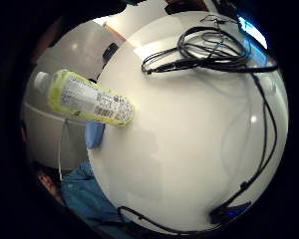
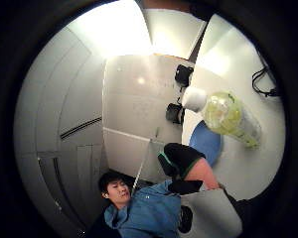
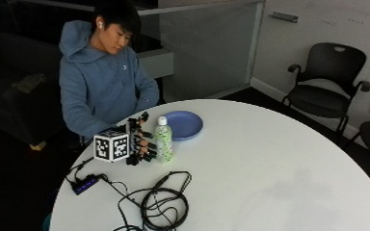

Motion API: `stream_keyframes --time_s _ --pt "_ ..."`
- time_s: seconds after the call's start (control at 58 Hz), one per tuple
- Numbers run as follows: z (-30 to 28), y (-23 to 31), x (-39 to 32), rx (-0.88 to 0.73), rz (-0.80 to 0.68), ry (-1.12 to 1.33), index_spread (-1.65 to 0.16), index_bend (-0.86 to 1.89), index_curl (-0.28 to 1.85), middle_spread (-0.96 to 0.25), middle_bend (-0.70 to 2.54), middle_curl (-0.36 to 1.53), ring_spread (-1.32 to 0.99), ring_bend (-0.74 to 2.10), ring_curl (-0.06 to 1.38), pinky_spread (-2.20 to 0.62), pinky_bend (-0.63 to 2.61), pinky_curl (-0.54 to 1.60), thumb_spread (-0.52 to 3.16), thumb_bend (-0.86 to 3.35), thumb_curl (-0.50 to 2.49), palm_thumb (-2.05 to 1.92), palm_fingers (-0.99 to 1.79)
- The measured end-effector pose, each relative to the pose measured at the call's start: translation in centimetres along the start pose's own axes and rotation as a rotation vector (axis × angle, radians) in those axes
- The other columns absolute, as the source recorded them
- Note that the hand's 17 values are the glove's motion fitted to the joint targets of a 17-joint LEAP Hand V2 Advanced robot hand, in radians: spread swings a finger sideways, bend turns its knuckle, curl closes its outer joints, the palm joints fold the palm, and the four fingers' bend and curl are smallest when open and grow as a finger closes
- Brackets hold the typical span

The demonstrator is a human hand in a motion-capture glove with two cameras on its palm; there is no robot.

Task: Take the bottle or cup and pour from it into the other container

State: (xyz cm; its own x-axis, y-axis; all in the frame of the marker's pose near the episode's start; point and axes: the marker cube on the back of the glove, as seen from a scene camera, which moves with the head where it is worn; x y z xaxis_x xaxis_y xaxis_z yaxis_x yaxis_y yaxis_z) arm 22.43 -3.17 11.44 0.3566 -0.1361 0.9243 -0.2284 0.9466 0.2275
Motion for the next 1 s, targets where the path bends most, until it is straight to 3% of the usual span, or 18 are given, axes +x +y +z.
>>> stream_keyframes --time_s 0.224,0.362,0.483,0.586,0.759,1.0 --pt "5.4 -1.3 1.2 -0.087 0.006 -0.119 -0.41 0.11 0.16 0.05 0.18 0.31 0.20 0.61 0.30 0.28 0.79 0.29 0.84 -0.03 0.35 0.57 -0.04" --pt "7.8 -2.0 1.6 -0.055 -0.035 -0.150 -0.41 0.10 0.15 0.10 0.19 0.31 0.22 0.65 0.31 0.29 0.80 0.29 0.84 -0.02 0.36 0.62 -0.01" --pt "8.9 -2.9 1.4 0.112 -0.077 -0.166 -0.36 0.05 0.12 0.11 0.38 0.36 0.16 0.75 0.31 0.27 0.79 0.27 0.81 0.01 0.38 0.75 0.36" --pt "9.6 -3.3 0.7 0.139 -0.086 -0.153 -0.21 0.24 0.20 0.05 0.53 0.41 0.00 0.69 0.31 0.15 0.66 0.24 0.74 0.08 0.46 0.97 0.89" --pt "10.8 -3.5 -0.6 0.073 -0.082 -0.090 -0.14 0.17 0.29 0.00 0.41 0.42 -0.10 0.56 0.34 -0.06 0.68 0.29 0.47 0.03 0.55 1.07 0.99" --pt "12.7 -3.0 -5.2 -0.126 -0.172 0.227 -0.10 0.12 0.31 -0.02 0.35 0.45 -0.13 0.49 0.37 -0.15 0.58 0.31 0.28 -0.03 0.62 1.10 1.05"
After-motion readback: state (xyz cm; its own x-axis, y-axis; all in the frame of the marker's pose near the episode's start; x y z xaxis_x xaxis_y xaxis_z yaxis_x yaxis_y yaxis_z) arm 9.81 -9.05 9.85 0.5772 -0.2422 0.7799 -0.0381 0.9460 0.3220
